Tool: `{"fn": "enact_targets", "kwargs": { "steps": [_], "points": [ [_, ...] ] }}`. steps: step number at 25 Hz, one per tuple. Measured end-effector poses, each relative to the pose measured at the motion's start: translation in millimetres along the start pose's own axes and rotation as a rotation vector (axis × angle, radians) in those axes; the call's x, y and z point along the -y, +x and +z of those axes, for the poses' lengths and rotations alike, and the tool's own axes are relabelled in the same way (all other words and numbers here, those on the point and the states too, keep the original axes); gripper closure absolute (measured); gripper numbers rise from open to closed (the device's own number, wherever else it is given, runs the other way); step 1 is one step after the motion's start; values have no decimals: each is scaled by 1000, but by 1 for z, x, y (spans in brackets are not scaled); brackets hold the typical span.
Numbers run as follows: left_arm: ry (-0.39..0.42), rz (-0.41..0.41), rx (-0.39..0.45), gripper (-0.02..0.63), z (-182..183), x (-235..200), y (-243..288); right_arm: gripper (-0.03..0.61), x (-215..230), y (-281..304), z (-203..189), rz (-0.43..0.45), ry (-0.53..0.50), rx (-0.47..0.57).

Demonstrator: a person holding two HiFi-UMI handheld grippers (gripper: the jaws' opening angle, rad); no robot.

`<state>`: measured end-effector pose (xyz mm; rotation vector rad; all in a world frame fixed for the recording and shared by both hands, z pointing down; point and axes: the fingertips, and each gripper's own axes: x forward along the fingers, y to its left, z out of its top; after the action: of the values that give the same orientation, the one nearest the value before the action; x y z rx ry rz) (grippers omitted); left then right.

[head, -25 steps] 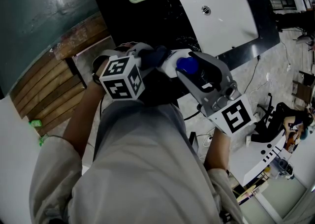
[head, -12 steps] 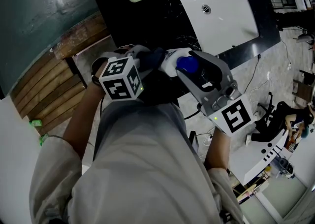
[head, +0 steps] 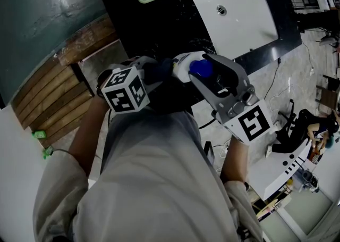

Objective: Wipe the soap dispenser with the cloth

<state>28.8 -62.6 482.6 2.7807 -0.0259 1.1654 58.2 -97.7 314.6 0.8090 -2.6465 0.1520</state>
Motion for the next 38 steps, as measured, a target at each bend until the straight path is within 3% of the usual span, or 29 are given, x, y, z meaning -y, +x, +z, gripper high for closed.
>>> {"fn": "enact_targets", "kwargs": {
  "steps": [16,29,38],
  "points": [
    [16,9,58,489,5,26,-6,405,0,-1,-1,-20,-3,-8],
    [101,57,113,489,35,30,-31,405,-1,-4,-3,-20,-13,-3],
    [106,55,170,489,53,39,-43,405,-1,-6,-4,-22,-17,1]
  ]
}}
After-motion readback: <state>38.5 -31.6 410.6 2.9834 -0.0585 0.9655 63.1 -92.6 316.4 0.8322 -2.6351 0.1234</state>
